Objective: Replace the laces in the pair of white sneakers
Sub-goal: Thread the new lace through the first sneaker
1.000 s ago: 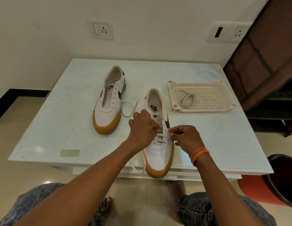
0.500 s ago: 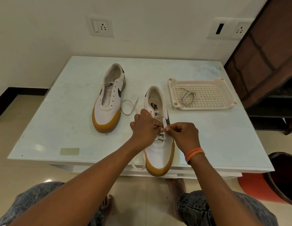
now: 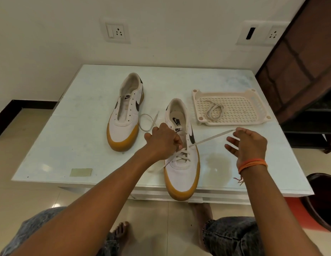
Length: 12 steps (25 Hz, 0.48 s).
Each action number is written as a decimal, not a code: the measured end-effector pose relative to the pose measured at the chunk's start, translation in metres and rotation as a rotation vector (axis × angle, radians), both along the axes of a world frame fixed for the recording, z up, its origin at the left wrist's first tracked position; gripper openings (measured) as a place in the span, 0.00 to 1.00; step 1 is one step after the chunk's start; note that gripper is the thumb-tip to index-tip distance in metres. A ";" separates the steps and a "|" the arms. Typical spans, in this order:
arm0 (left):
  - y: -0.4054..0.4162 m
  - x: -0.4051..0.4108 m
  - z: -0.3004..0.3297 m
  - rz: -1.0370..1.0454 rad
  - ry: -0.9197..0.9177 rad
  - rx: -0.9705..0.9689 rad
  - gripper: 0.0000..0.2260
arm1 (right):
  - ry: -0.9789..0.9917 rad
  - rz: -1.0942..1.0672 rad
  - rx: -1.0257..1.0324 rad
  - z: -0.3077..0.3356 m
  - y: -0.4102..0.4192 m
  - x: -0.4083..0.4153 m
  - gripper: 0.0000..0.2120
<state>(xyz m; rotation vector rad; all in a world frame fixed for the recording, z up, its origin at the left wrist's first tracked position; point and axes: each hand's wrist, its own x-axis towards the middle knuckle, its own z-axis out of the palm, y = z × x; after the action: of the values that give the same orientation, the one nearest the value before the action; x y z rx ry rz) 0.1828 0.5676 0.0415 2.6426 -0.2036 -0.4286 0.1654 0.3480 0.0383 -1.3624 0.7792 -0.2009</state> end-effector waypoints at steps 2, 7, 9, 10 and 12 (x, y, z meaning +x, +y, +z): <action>0.015 0.009 0.004 -0.085 -0.009 -0.072 0.12 | 0.066 0.202 -0.054 -0.007 0.014 -0.004 0.15; 0.040 0.010 0.012 -0.198 -0.171 0.064 0.30 | 0.077 0.691 -0.510 -0.034 0.048 -0.014 0.15; 0.037 0.002 0.009 -0.283 -0.138 0.114 0.33 | 0.003 0.698 -0.613 -0.035 0.052 -0.014 0.04; 0.036 0.000 0.008 -0.305 -0.134 0.127 0.33 | -0.006 0.701 -0.619 -0.035 0.052 -0.014 0.04; 0.034 0.001 0.011 -0.306 -0.153 0.143 0.31 | -0.001 0.701 -0.645 -0.031 0.050 -0.013 0.05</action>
<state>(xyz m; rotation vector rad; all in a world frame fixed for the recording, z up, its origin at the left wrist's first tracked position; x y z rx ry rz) 0.1838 0.6020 0.0522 2.7940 -0.6552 -0.3485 0.1526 0.3982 0.0072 -2.1621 0.1874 0.1176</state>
